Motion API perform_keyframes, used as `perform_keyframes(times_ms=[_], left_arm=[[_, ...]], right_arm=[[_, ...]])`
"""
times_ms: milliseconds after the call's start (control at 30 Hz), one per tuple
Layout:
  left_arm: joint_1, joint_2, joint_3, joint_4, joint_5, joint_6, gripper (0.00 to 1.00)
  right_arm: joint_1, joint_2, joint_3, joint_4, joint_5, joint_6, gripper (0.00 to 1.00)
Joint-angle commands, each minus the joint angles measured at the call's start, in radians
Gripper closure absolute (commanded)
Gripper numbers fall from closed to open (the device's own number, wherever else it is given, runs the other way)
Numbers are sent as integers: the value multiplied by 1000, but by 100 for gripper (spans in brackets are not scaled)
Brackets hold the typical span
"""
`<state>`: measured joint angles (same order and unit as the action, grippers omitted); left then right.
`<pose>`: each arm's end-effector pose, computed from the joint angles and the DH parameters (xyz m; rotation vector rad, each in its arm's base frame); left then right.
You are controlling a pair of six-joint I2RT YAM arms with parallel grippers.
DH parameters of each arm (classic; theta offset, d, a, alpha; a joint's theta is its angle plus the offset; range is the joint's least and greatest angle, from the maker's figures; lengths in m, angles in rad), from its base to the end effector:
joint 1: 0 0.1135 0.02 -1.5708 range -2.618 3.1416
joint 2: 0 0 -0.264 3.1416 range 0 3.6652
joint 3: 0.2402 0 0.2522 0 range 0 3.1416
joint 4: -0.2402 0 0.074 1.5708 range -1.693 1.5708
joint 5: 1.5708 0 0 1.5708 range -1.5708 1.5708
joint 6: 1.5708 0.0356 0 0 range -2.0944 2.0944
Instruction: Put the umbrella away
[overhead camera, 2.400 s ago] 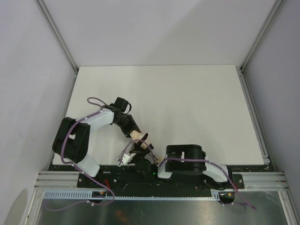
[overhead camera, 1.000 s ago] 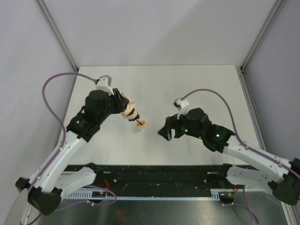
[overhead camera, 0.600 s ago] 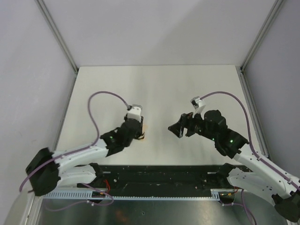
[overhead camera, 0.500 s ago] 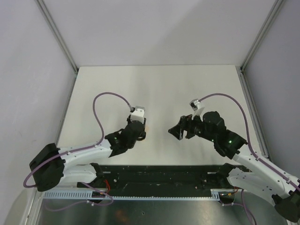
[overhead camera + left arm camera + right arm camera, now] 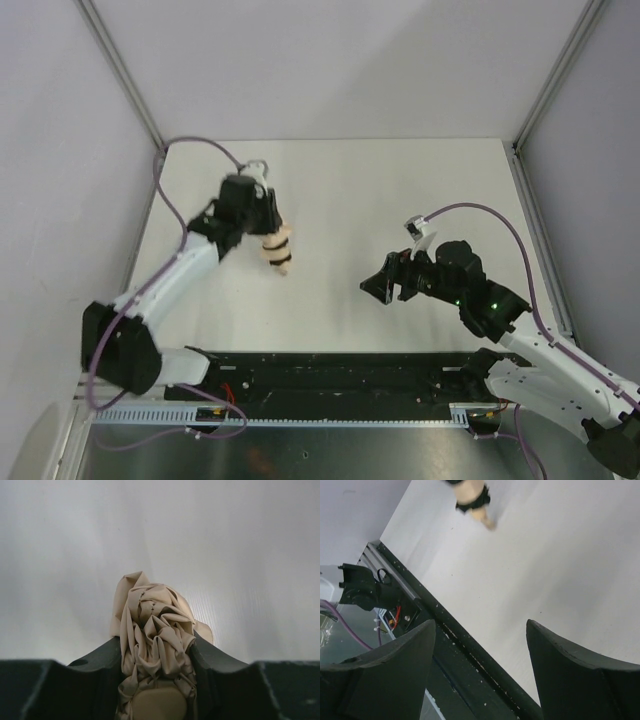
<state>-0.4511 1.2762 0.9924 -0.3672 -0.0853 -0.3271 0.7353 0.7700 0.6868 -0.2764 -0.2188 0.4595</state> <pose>0.2555 -0.1204 0.2888 0.0915 2.2377 -0.3323 0.1293 0.1274 0.2984 -0.4364 2.0100 0.9850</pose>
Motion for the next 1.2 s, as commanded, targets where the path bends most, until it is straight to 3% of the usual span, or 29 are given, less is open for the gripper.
perform_keyframes(times_ms=[0,100,400,500,633,733,867,967,1033,1167], left_arm=[[219,220,241,-167,397,158,100],[339,429,409,-203,489,119,100],[568,891,899,-177,531,-393,100],[630,998,1000,-146,575,-591,100],[696,1101,1027,-128,611,-856,99],[721,1140,1024,-113,590,-981,80],[734,1171,1051,-81,589,-1050,45],[740,1130,1028,-75,560,-1048,10],[744,1075,987,-75,541,-1037,3],[745,910,839,-75,530,-1030,1]], right_arm=[[-5,-7,0,-14,-45,-21,23],[-7,-5,0,-21,-71,-27,23],[-11,13,-8,-45,-59,-66,24],[-11,-3,-23,-44,-52,-55,24],[-12,-14,-41,-42,-49,-38,24],[-11,-10,-50,-31,-51,-32,24],[-11,8,-57,-7,-52,-29,24],[-11,34,-58,22,-64,-25,24],[-11,49,-58,40,-78,-19,24],[-11,59,-53,73,-96,-14,24]])
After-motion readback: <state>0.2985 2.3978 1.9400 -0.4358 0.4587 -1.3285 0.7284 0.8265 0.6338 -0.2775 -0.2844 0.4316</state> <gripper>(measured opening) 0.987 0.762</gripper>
